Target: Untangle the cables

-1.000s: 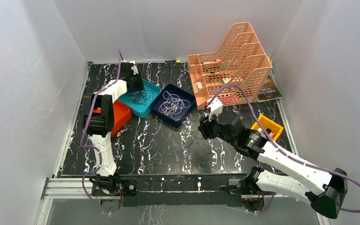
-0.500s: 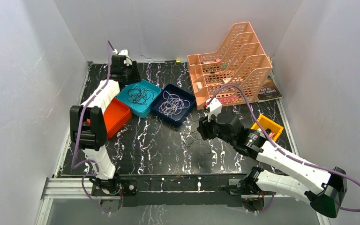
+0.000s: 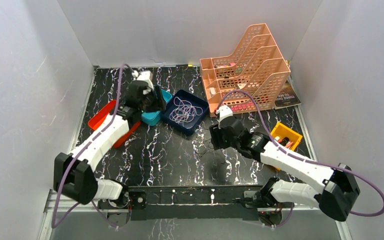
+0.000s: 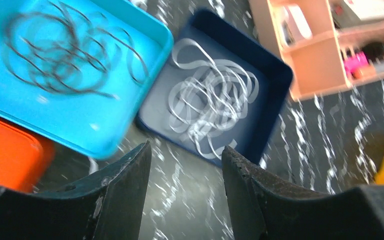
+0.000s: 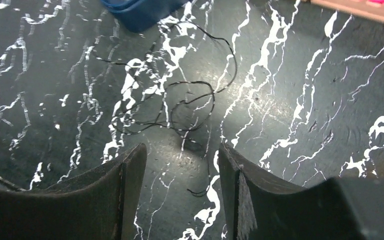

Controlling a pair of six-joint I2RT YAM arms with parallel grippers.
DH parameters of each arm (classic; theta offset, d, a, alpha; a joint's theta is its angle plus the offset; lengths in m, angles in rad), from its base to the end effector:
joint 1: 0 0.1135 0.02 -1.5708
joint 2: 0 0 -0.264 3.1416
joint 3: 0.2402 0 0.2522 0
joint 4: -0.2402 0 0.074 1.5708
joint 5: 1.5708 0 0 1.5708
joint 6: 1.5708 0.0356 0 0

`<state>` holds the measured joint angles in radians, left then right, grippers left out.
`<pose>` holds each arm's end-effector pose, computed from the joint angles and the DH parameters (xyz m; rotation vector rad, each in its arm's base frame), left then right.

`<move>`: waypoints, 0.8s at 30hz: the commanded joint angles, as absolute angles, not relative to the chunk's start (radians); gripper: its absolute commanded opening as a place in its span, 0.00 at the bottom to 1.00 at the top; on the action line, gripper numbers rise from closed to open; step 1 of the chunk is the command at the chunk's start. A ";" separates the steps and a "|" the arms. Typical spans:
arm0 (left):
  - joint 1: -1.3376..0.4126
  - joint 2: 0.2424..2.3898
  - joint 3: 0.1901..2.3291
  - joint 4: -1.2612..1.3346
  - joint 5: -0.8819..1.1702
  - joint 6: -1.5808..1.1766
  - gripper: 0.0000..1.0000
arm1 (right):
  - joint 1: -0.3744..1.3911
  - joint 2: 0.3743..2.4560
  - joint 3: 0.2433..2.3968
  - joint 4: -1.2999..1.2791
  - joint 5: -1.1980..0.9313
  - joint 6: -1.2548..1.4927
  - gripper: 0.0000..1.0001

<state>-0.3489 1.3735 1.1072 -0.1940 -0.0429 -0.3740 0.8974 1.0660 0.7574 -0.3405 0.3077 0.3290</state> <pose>0.2999 -0.1075 0.3171 -0.0531 2.0546 -0.4096 0.1518 0.1730 0.2621 -0.4542 2.1592 0.3496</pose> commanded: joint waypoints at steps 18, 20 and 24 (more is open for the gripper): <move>-1.009 1.358 0.941 -0.249 -0.417 -0.858 0.80 | 0.435 1.099 0.669 -0.167 -0.053 0.478 0.65; -1.023 1.408 0.971 -0.254 -0.430 -0.864 0.84 | 0.434 1.052 0.651 -0.178 -0.006 0.491 0.65; -1.057 1.506 1.045 -0.284 -0.446 -0.876 0.87 | 0.433 0.922 0.613 -0.195 0.072 0.525 0.65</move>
<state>-1.0271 1.4559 0.9539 -0.2554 -0.3790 -0.8455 0.4385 1.0485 0.6323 -0.2317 -0.0071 0.4744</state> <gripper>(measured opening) 0.855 0.651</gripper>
